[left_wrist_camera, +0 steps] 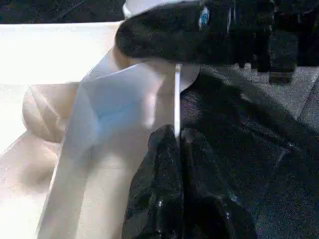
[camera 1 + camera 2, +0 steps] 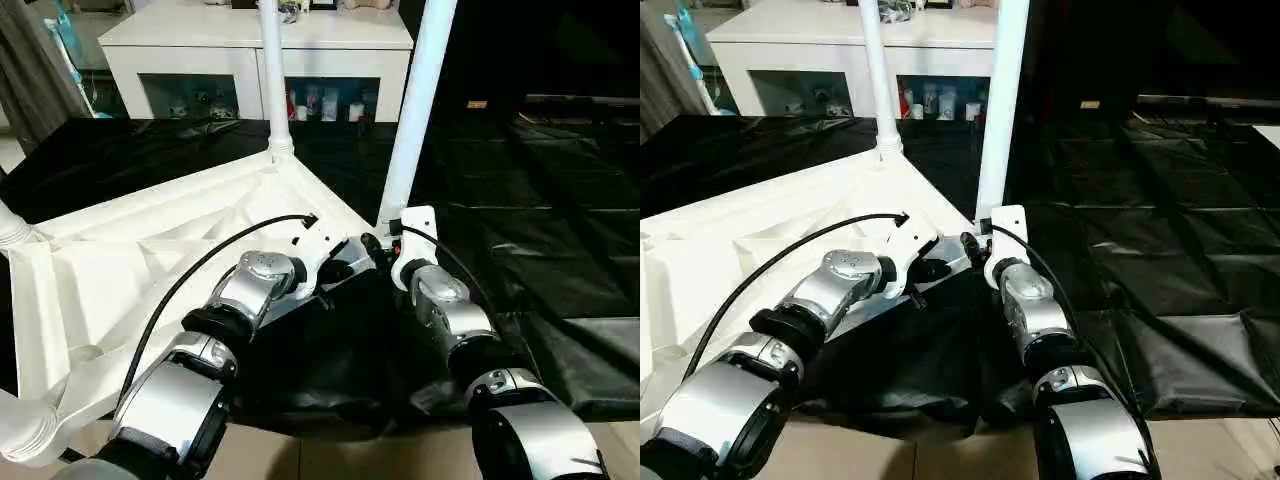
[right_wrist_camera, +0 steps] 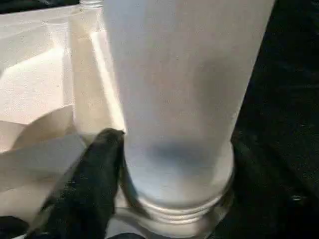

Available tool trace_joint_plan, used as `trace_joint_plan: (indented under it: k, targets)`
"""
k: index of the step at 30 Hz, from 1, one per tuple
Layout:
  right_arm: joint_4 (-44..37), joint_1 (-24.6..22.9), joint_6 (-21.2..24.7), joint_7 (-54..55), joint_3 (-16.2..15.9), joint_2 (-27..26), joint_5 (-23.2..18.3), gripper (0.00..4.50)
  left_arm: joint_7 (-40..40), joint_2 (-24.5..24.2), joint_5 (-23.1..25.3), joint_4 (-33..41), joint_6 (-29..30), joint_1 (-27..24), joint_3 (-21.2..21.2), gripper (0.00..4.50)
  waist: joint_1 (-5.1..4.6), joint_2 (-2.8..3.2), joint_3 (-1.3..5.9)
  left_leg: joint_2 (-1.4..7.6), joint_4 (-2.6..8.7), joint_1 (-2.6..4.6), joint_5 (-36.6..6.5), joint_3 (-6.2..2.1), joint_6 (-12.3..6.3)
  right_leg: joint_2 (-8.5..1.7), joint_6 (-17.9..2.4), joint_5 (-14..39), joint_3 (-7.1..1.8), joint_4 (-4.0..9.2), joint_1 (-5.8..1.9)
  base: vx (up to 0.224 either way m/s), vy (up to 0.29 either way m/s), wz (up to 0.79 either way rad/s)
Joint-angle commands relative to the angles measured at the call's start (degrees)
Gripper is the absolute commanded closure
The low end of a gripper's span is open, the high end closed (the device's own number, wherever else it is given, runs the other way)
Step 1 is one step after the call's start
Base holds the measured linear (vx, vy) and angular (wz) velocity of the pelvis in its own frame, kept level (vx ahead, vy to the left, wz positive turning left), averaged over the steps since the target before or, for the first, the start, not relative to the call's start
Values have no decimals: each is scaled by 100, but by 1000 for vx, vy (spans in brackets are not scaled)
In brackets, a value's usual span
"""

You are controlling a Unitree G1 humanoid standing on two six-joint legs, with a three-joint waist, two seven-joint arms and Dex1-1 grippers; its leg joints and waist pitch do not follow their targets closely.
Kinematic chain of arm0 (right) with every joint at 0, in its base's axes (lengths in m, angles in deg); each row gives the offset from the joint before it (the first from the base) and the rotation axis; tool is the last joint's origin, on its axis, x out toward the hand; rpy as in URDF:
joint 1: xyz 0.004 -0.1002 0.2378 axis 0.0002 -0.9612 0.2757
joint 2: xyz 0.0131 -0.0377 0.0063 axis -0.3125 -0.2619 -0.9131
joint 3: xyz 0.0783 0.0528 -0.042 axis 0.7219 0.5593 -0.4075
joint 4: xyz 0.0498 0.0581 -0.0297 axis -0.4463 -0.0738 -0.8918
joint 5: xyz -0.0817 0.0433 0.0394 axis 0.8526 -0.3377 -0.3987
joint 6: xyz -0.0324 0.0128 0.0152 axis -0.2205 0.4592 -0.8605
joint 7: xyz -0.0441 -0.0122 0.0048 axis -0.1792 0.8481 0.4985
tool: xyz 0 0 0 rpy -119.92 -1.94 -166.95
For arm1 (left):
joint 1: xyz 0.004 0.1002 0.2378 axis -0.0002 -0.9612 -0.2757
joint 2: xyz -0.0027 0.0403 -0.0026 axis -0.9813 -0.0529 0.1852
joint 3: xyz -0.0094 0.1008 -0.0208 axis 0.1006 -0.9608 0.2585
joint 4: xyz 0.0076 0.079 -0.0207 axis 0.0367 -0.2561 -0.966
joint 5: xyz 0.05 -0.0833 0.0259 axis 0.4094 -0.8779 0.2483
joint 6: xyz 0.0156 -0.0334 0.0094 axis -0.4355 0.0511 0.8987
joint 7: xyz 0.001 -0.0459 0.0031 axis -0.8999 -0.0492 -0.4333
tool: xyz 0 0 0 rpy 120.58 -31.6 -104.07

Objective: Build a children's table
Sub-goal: Rotate leg to tighten

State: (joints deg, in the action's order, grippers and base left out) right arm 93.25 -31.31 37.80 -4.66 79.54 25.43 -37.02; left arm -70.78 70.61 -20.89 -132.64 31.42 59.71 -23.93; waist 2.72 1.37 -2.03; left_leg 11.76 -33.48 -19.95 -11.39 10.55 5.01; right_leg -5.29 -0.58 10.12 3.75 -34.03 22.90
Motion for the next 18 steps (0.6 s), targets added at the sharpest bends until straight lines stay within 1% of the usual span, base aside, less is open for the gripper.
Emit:
trace_joint_plan:
  k: [1,3,4,6,7,8,9,10,11,12,13,14,15,16,17,18]
  targets:
    - [184,-29,77,-200,-151,-140,52,84,91,27,153,-271,42,-126,-123,450,7,-13,243,83,487,1,-1865,-64,-171,-291,-920,2376,-186,553,-198,0,0,0]
    - [113,-26,-52,-218,-155,12,111,67,-145,-67,194,-202,-155,-202,-194,450,5,-13,240,82,495,-6,-1892,-73,-174,-288,-887,2439,-180,560,-196,0,0,0]
    - [85,-32,-103,-204,-127,70,106,65,-214,-101,207,-179,-215,-233,-212,450,6,-19,252,87,491,-9,-1831,-68,-185,-297,-897,2356,-188,552,-201,0,0,0]
    - [83,-28,-141,-194,-99,103,104,39,-246,-117,215,-192,-259,-239,-217,450,7,-22,258,84,486,-18,-1733,-58,-200,-294,-936,2210,-197,539,-204,0,0,0]
    - [-3,-58,-222,-276,12,219,23,23,-357,-172,233,-178,-348,-310,-245,450,22,-10,263,89,477,-10,-1624,-46,-231,-290,-1022,1996,-199,521,-206,0,0,0]
    - [-33,-73,-246,-329,7,239,17,23,-379,-184,240,-170,-369,-324,-255,450,22,-14,265,92,474,-11,-1602,-41,-240,-291,-1053,1926,-202,515,-210,0,0,0]
    - [-277,-193,-429,-777,-44,385,-26,8,-531,-269,284,-108,-499,-425,-314,450,40,-30,278,92,463,-20,-1500,-33,-293,-289,-1110,1729,-200,492,-232,0,0,0]
    - [-457,-283,-498,-1186,-99,448,-96,3,-592,-310,298,-71,-526,-466,-331,450,66,-38,289,94,439,-25,-1377,-16,-406,-291,-1148,1466,-205,471,-247,0,0,0]
    - [-483,-295,-499,-1242,-105,453,-111,3,-600,-315,299,-66,-531,-470,-334,450,83,-35,292,101,431,-24,-1285,-17,-450,-294,-1178,1325,-210,453,-248,0,0,0]
    - [-913,-501,-510,-2193,-214,532,-366,3,-731,-405,334,12,-625,-530,-375,450,70,-39,316,88,421,-72,-1059,-23,-551,-283,-1267,994,-196,399,-305,0,0,0]
    - [-1211,-645,-299,-2773,-328,629,-530,3,-868,-457,326,80,-686,-564,-394,450,100,-20,315,110,400,-62,-939,-19,-661,-289,-1321,690,-201,374,-293,0,0,0]
    - [-1510,-799,-109,-3329,-487,770,-645,3,-1039,-510,310,166,-756,-602,-419,450,87,-48,302,99,407,-77,-918,-20,-745,-263,-1347,604,-187,377,-323,0,0,0]
    - [-1680,-920,-200,-3673,-699,954,-561,3,-1297,-582,275,298,-862,-660,-457,450,118,-50,306,115,397,-90,-893,-29,-826,-269,-1368,531,-175,359,-344,0,0,0]
    - [-1721,-960,-258,-3783,-771,1035,-515,3,-1451,-621,243,387,-902,-699,-475,450,114,-39,302,123,397,-89,-897,-17,-825,-270,-1383,605,-175,362,-326,0,0,0]
    - [-1794,-1044,-404,-4080,-907,1246,-437,3,-1947,-748,134,684,-995,-828,-540,450,114,-38,301,130,404,-82,-927,-21,-791,-279,-1400,717,-170,369,-320,0,0,0]
    - [-1808,-1061,-437,-4197,-884,1321,-446,3,-2199,-841,88,874,-1011,-913,-595,450,109,-51,294,132,403,-93,-969,-13,-738,-289,-1423,885,-180,376,-320,0,0,0]
